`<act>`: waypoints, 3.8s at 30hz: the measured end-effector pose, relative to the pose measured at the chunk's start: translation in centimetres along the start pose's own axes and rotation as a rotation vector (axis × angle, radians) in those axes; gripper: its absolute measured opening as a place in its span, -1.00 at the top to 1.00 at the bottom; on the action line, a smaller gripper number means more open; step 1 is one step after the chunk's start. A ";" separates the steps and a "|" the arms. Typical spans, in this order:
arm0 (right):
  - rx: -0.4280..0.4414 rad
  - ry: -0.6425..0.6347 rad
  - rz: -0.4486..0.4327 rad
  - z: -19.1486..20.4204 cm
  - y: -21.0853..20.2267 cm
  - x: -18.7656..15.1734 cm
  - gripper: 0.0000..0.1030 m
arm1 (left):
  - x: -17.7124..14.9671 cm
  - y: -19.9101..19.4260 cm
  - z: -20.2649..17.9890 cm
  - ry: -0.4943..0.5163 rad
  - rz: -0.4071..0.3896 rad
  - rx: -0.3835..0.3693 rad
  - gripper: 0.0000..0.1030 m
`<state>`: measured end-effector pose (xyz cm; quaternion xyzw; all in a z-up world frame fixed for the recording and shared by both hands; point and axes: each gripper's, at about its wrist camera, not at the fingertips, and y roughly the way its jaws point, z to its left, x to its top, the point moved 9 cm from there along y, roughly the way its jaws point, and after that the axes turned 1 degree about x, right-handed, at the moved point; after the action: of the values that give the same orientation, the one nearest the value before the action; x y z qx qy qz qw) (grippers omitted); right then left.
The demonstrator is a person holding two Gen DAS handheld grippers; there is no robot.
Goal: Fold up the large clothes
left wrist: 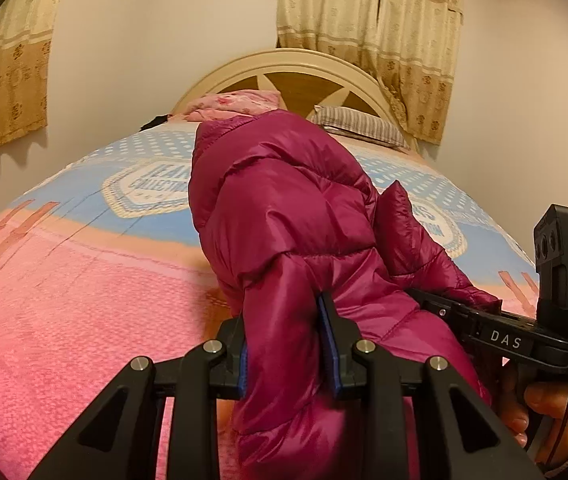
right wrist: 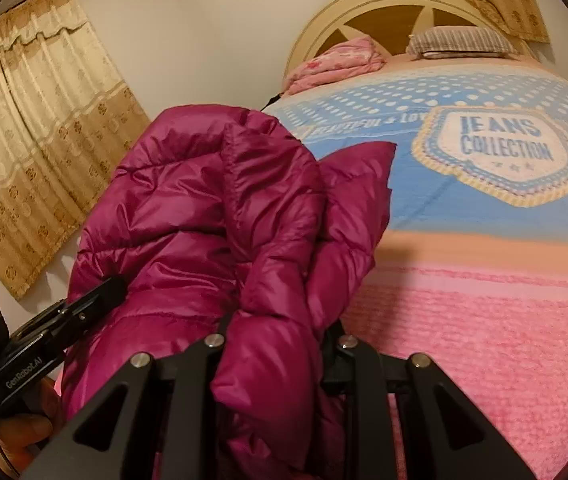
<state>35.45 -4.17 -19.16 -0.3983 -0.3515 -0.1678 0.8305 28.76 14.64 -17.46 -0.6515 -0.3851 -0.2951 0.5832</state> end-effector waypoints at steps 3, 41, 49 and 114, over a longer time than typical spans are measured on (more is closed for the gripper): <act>0.009 -0.018 0.014 0.9 1.0 0.2 0.52 | 0.0 -0.2 1.1 -0.012 -0.006 0.014 0.43; 0.082 -0.138 0.153 7.5 8.6 -1.9 0.52 | -4.1 -1.3 9.9 -0.098 0.032 0.151 0.35; 0.071 -0.123 0.162 6.8 8.8 -2.2 0.51 | -4.8 -0.7 10.8 -0.132 0.057 0.166 0.04; -0.104 -0.312 -0.170 15.5 -12.9 -0.8 -0.56 | 2.2 -23.3 4.6 -0.004 -0.287 0.216 -0.78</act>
<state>20.65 -0.19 -5.96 -0.4307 -0.4995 -0.1915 0.7268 9.89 20.03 -3.88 -0.5242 -0.5048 -0.3310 0.6008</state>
